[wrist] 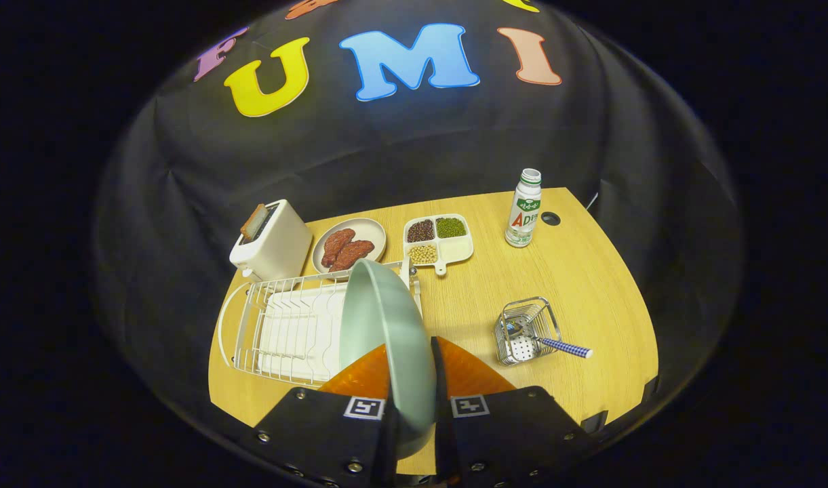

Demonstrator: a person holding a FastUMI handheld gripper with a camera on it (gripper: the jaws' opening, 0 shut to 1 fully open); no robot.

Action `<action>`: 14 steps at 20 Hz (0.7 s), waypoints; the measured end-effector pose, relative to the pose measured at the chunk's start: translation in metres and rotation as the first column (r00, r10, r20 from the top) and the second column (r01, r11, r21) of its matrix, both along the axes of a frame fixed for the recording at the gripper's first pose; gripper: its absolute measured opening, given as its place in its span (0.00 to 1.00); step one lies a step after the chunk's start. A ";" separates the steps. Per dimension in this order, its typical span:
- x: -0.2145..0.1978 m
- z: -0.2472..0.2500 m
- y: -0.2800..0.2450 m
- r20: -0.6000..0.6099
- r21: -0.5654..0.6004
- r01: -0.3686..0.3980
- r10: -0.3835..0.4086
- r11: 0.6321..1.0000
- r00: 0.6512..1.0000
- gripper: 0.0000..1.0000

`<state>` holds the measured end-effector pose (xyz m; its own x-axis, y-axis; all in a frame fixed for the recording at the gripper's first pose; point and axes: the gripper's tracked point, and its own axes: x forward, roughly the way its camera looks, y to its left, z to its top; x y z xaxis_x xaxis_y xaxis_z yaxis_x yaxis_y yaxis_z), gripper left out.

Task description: Take the plate from the dish rack, then take the spoon from the basket and place it into the plate.

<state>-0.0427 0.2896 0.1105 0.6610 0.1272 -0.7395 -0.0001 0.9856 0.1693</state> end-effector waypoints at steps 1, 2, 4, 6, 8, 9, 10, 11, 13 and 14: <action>-0.005 -0.001 -0.003 -0.001 0.012 -0.009 0.009 1.000 1.000 0.21; -0.011 -0.003 -0.005 -0.003 0.027 -0.014 0.014 1.000 1.000 0.21; -0.023 -0.008 -0.007 -0.009 0.071 -0.031 0.031 0.997 0.999 0.21; -0.038 -0.024 -0.009 -0.031 0.108 -0.070 0.074 0.992 0.997 0.21; -0.052 -0.041 -0.012 -0.052 0.138 -0.103 0.111 0.985 0.992 0.21; -0.059 -0.047 -0.014 -0.060 0.155 -0.108 0.119 0.982 0.991 0.21; -0.066 -0.054 -0.015 -0.063 0.176 -0.110 0.123 0.978 0.990 0.21; -0.072 -0.060 -0.016 -0.067 0.201 -0.107 0.123 0.974 0.990 0.21; -0.085 -0.073 -0.016 -0.082 0.254 -0.111 0.136 0.961 0.987 0.21; -0.092 -0.082 -0.017 -0.096 0.276 -0.111 0.142 0.955 0.985 0.21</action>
